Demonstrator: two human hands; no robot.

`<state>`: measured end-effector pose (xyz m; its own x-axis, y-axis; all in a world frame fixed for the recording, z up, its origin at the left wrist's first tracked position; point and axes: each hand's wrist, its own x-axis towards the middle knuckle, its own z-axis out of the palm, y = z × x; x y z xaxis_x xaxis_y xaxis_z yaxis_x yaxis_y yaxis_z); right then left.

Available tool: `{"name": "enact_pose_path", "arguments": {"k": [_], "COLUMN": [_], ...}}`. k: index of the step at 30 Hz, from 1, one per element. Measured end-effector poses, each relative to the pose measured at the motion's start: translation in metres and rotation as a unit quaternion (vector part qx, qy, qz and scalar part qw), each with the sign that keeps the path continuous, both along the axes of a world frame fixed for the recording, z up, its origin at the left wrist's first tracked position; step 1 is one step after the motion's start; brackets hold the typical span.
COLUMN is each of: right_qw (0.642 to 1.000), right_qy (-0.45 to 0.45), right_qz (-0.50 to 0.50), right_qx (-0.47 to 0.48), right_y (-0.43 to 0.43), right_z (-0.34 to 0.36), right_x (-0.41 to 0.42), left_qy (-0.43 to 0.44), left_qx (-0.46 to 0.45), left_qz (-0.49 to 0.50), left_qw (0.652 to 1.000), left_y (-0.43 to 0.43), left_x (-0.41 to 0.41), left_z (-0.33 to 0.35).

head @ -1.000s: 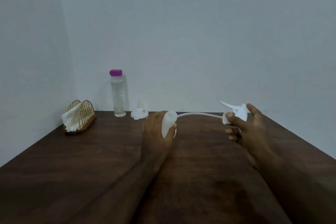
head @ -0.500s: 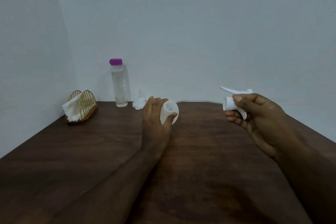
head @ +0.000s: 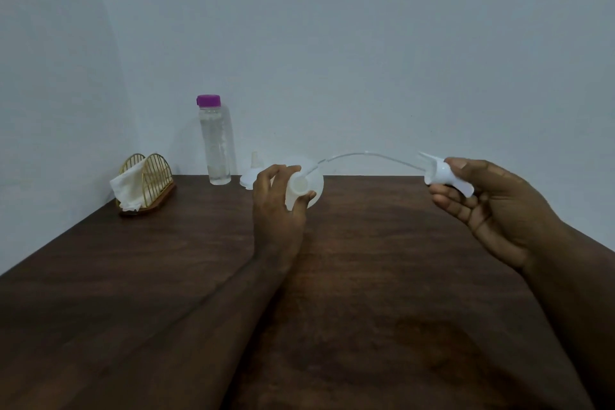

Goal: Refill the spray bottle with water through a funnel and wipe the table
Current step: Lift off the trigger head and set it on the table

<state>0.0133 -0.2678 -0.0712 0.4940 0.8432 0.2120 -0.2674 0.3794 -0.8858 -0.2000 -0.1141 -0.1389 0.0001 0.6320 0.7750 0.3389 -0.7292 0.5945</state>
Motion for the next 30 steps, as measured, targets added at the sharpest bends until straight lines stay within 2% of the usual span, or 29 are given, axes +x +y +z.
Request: {"name": "enact_pose_path", "arguments": {"k": [8,12,30], "right_qw": [0.999,0.999,0.999], "right_qy": [0.048,0.031,-0.008], "right_qz": [-0.016,-0.018,-0.021], "right_qx": [-0.014,-0.030,0.026], "right_y": [0.001,0.001,0.003], "right_z": [-0.003,-0.009,-0.021], "right_x": [0.006,0.009,0.021], "left_qy": [0.003,0.002,0.015], "left_qx": [0.008,0.024,0.025], "left_qz": [0.005,0.010,0.019], "left_qw": [1.000,1.000,0.999], "left_y": [-0.001,-0.002,-0.001], "left_x": [0.000,0.000,0.000], "left_z": [0.000,0.000,-0.006]}}
